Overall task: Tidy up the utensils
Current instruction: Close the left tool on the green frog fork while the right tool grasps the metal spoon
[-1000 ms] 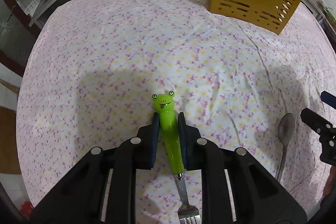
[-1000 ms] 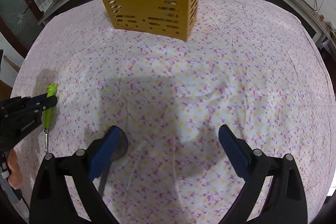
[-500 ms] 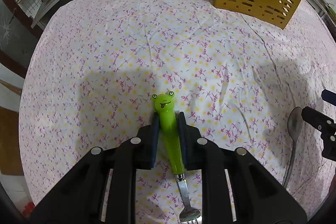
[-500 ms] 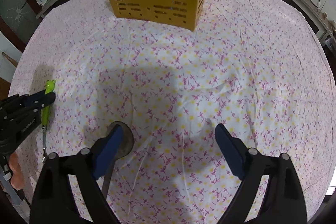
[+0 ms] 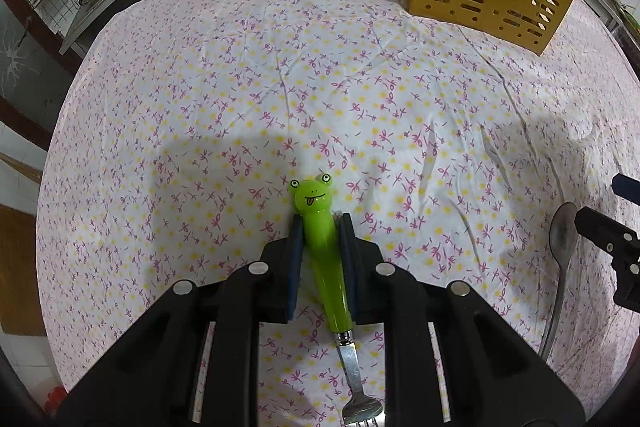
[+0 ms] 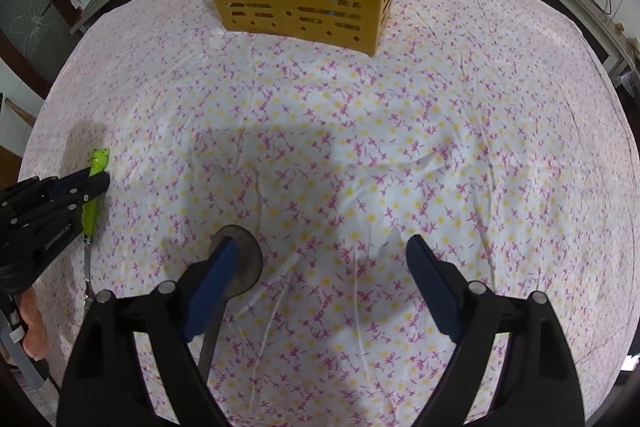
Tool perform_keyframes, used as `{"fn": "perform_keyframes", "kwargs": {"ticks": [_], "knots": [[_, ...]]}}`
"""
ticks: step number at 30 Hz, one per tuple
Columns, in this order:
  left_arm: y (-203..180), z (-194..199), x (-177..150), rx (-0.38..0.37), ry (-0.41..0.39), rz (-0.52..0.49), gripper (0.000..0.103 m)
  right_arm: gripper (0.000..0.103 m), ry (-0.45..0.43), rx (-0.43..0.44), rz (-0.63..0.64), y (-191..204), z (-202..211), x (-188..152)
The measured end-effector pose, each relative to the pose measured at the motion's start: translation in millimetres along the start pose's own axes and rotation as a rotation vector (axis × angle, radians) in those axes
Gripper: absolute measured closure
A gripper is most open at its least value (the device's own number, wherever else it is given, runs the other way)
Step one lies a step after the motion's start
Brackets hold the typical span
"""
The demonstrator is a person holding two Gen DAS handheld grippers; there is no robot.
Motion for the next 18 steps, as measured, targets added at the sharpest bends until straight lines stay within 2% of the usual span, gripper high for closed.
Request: {"fn": "perform_keyframes", "kwargs": {"ticks": [6,12,14,18], "knots": [[-2.3,-0.2,0.2,0.010,-0.001,-0.004,0.086,0.021,0.005,-0.004,-0.003,2.6,-2.3,-1.8],[-2.4,0.0,0.1,0.012,0.001,-0.005,0.086,0.032,0.022,-0.002,-0.005,8.7,-6.9,-5.3],[-2.1,0.0,0.3,0.014,0.002,-0.007,0.086,0.040,0.028,0.003,-0.006,10.4,-8.8,-6.5],[-2.8,0.0,0.1,0.022,0.002,-0.010,0.086,0.046,0.024,-0.007,0.000,16.8,-12.2,-7.9]]}}
Point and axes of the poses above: each gripper's, at about its wrist camera, not at the fingertips, and z roughly against the way its jaws point, y to its left, x to its top, the point moved 5 cm from there along -z, roughly the way its jaws point, and after that the axes turned 13 degrees about -z, right-handed, at the moved point
